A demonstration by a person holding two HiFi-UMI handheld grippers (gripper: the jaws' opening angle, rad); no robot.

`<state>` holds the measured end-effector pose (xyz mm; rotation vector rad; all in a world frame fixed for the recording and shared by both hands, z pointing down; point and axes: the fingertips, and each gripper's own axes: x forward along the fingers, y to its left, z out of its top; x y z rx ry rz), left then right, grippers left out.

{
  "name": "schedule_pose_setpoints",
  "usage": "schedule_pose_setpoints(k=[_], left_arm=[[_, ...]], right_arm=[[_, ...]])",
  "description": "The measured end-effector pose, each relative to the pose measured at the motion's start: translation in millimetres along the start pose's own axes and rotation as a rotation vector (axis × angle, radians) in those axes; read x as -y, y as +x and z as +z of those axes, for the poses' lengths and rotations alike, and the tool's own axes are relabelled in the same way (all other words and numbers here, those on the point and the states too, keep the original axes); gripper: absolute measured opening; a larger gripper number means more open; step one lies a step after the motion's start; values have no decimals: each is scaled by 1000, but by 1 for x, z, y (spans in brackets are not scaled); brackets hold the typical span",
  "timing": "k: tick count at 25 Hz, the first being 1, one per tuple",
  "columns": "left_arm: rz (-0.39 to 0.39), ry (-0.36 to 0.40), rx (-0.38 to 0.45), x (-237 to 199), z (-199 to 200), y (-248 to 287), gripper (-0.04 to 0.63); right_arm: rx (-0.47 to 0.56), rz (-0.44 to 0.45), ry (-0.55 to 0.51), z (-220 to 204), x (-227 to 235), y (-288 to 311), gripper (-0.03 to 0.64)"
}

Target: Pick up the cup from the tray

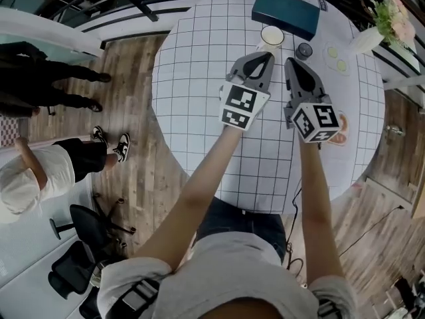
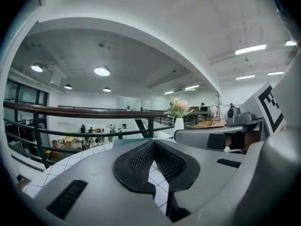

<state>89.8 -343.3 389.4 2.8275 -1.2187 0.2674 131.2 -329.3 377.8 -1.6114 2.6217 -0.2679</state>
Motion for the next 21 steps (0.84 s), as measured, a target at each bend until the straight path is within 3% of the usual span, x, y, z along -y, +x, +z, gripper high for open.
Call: schedule_pose_setpoints(k=[21], left_arm=[[38, -15, -2, 18, 6, -50, 8]], right_arm=[[44, -25, -28, 16, -35, -48, 8]])
